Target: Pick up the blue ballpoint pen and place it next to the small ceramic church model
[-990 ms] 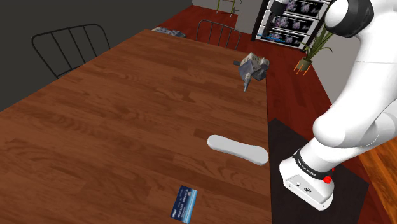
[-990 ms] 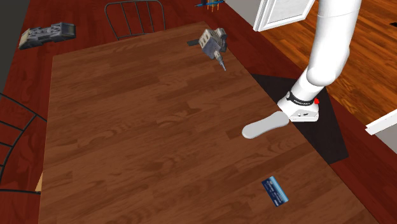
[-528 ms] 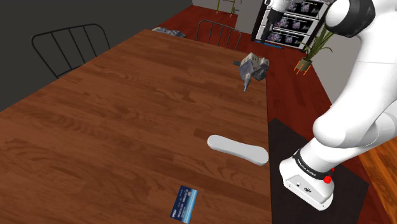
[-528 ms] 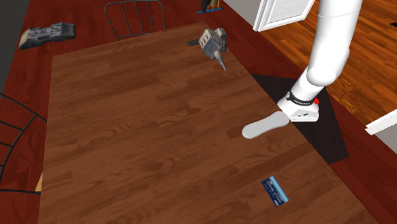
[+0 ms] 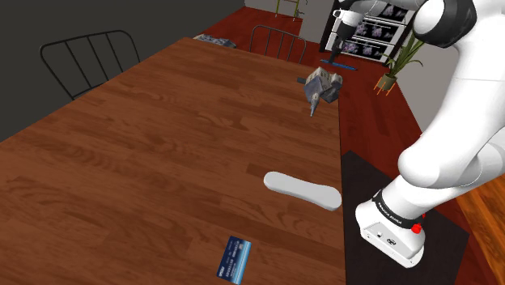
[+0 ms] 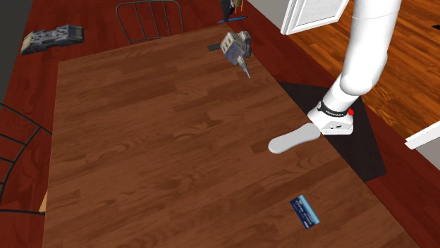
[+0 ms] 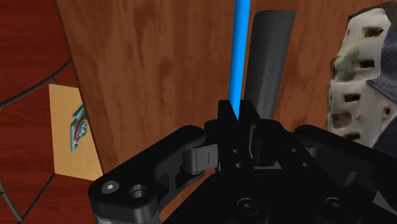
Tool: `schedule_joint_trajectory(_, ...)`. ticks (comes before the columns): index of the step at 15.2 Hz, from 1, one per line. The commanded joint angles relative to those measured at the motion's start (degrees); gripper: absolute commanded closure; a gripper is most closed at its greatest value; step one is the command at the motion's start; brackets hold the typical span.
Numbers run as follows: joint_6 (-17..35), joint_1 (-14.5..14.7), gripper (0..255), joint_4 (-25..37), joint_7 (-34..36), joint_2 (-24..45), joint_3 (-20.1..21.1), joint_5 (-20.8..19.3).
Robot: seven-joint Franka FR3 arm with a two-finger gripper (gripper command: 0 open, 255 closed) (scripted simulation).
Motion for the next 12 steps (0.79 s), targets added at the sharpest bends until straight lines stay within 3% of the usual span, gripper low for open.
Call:
schedule_joint_trajectory(1, 1.4, 0.1, 255, -0.8, -0.1, 0.6, 0.1, 0.1)
schedule_joint_trajectory(12, 8.7, 0.1, 255, -6.0, -1.1, 2.8, 0.4, 0.8)
